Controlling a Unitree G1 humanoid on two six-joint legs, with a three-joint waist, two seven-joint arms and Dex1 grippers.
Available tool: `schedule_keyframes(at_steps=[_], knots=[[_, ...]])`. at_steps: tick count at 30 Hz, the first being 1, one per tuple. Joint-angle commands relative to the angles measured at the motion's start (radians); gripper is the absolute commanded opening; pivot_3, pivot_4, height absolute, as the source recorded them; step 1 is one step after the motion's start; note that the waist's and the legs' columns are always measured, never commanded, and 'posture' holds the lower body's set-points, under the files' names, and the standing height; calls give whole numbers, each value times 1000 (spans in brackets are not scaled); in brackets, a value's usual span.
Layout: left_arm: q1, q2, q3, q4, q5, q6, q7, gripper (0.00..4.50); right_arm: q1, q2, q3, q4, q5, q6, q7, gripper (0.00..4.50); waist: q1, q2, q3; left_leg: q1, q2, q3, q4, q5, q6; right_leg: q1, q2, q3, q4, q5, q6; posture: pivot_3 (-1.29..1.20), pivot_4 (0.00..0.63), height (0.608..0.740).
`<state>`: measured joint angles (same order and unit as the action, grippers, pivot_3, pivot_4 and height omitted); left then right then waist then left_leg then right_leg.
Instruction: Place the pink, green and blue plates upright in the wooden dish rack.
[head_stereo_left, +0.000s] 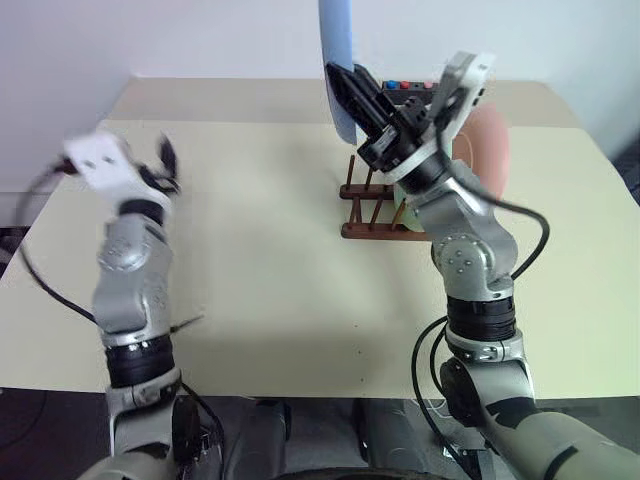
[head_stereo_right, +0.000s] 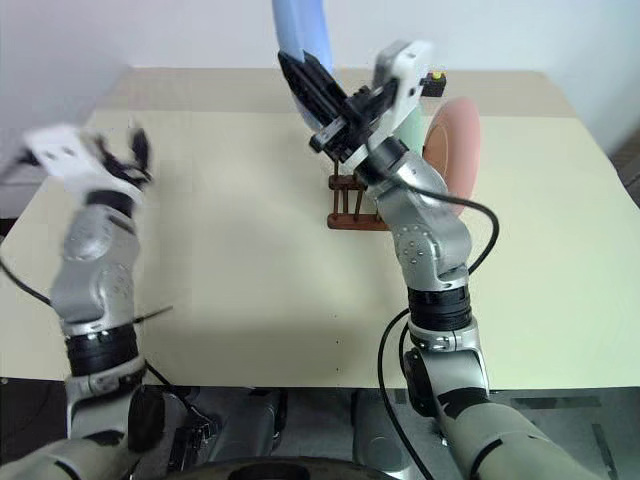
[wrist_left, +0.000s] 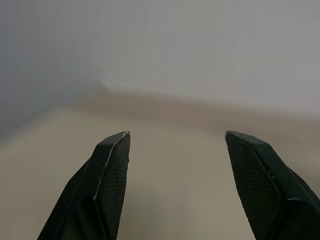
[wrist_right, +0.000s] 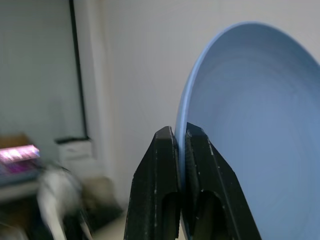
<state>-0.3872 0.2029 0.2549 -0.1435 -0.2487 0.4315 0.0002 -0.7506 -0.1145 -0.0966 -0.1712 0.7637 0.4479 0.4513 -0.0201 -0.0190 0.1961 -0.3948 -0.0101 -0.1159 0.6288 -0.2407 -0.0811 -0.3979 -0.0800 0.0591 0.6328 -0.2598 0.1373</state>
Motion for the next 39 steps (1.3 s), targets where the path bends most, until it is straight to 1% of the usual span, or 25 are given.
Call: schedule_keyframes(at_steps=[1, 3, 8, 16, 21, 30, 33, 34, 39], knots=[[-8, -9, -29, -40, -6, -28, -31, 3069, -1, 11, -51, -48, 115, 91, -71, 0, 0, 0, 0, -1, 0, 0, 0, 0, 0, -1, 0, 0, 0, 0, 0, 0, 150, 734], [-5, -17, -37, -39, -8, -29, -34, 3069, 9, 6, -57, -50, 132, 120, -93, 0, 0, 0, 0, -1, 0, 0, 0, 0, 0, -2, 0, 0, 1, 0, -1, 0, 150, 734], [6, -49, -74, -35, -4, -27, -45, 3069, 54, -20, -63, -58, 118, 160, -147, 0, 0, 0, 0, -1, 0, 0, -1, 0, 0, -2, 0, 0, 0, 0, -1, 0, 150, 734], [14, -83, -115, -39, 6, -21, -54, 3069, 66, -27, -107, -65, 159, 184, -200, 0, 0, 0, 0, -2, 0, 0, 0, 0, 0, -2, 0, 0, 0, 0, 0, 0, 150, 734], [20, -94, -136, -40, 8, -19, -58, 3069, 64, -16, -143, -44, 222, 227, -251, 0, 0, 0, 0, -2, 0, 0, 0, 0, 0, -2, 0, 0, 0, 0, 0, 0, 150, 734], [18, -98, -141, -35, 10, -20, -61, 3069, 70, -13, -164, -30, 273, 274, -305, 0, 0, 0, 0, -2, 0, 0, 0, 0, 0, -2, 0, 0, 0, 0, 0, 0, 150, 734], [16, -99, -143, -31, 10, -21, -62, 3134, 68, -9, -176, -20, 291, 281, -324, 951, 0, 0, 0, -2, 0, 0, 0, 0, 0, -2, 0, 0, 0, 0, 0, 0, 150, 734], [15, -99, -143, -30, 10, -22, -62, 3134, 66, -8, -179, -18, 296, 281, -329, 1341, 0, 0, 0, -2, 0, 0, 0, 0, 0, -2, 0, 0, 0, 0, 0, 0, 150, 734], [14, -101, -143, -27, 10, -24, -63, 3134, 63, -13, -177, -18, 298, 277, -337, 3820, 0, 0, 0, -2, 0, 0, -1, 0, 0, -2, 0, 0, 0, 0, 0, 0, 150, 734]])
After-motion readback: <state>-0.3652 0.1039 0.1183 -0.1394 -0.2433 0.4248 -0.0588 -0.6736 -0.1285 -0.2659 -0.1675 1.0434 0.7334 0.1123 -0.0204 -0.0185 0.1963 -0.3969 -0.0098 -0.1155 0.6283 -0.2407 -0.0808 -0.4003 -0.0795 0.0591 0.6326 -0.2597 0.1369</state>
